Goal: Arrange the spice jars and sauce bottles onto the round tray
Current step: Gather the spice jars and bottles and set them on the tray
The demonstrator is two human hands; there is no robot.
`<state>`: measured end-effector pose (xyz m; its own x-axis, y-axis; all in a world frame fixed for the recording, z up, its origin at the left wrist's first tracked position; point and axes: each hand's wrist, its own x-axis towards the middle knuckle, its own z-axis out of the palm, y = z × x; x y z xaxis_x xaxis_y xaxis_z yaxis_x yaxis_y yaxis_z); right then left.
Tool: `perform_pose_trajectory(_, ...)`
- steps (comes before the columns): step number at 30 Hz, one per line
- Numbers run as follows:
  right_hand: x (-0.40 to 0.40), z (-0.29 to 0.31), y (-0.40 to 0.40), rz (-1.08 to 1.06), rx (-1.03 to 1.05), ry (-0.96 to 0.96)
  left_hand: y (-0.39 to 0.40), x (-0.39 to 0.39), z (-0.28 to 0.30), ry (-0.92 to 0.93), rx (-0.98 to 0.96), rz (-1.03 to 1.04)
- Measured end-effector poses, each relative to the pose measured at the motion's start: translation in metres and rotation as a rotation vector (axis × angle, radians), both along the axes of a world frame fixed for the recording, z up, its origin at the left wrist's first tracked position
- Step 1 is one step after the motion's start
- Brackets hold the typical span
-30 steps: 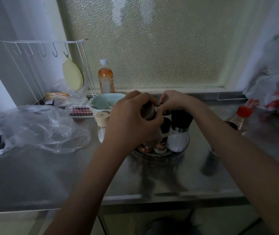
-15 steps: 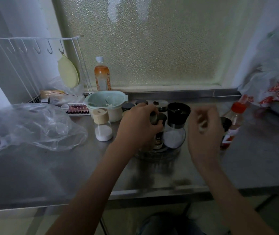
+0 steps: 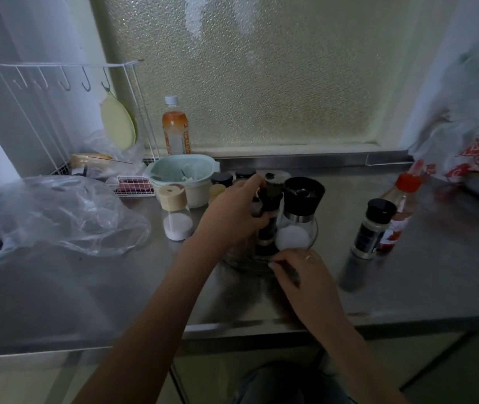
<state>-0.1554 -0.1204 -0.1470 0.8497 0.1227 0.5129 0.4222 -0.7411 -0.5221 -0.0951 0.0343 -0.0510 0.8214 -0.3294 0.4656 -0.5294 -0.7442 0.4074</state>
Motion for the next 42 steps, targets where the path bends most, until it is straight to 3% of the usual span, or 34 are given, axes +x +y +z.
perform_pose_trajectory(3, -0.002, -0.005, 0.008, 0.013, 0.024, -0.012, 0.007, -0.001, -0.007, -0.071, 0.021, 0.046)
perform_pose_trajectory(7, -0.01, -0.006, 0.023, 0.036, 0.044, -0.02, 0.014, -0.01, -0.019, -0.335, 0.05, 0.092)
perform_pose_trajectory(12, -0.015, -0.001, 0.04, 0.089, 0.018, 0.046, 0.047, -0.013, -0.038, -0.367, -0.498, 0.352)
perform_pose_trajectory(15, -0.015, -0.002, 0.049, 0.095, -0.031, 0.054, 0.076, 0.007, -0.053, -0.216, -0.584, 0.56)
perform_pose_trajectory(19, -0.016, -0.003, 0.057, 0.097, -0.034, 0.088, 0.092, 0.029, -0.067, 0.095, -0.676, 0.499)
perform_pose_trajectory(21, -0.017, -0.003, 0.057, 0.112, 0.005, 0.084, 0.089, 0.027, -0.068, 0.131, -0.759, 0.495)
perform_pose_trajectory(24, -0.025, 0.005, 0.051, 0.096, 0.278, -0.02, 0.079, 0.008, -0.06, -0.084, -0.849, 0.544)
perform_pose_trajectory(26, -0.026, 0.018, 0.043, -0.096, 0.417, -0.243, 0.069, -0.013, -0.049, -0.248, -0.904, 0.5)
perform_pose_trajectory(28, -0.02, 0.033, 0.033, -0.27, 0.517, -0.342, 0.057, -0.035, -0.038, -0.324, -0.863, 0.421)
perform_pose_trajectory(30, -0.006, 0.045, 0.026, -0.284, 0.56, -0.208, 0.042, -0.049, -0.035, -0.302, -0.785, 0.318)
perform_pose_trajectory(32, 0.007, 0.047, 0.023, -0.259, 0.487, -0.038, 0.025, -0.055, -0.036, -0.226, -0.736, 0.229)
perform_pose_trajectory(35, 0.015, 0.037, 0.023, -0.273, 0.337, 0.029, 0.009, -0.056, -0.043, -0.138, -0.669, 0.13)
perform_pose_trajectory(42, 0.016, 0.029, 0.018, -0.249, 0.35, 0.027, 0.002, -0.038, -0.044, -0.12, -0.566, 0.156)
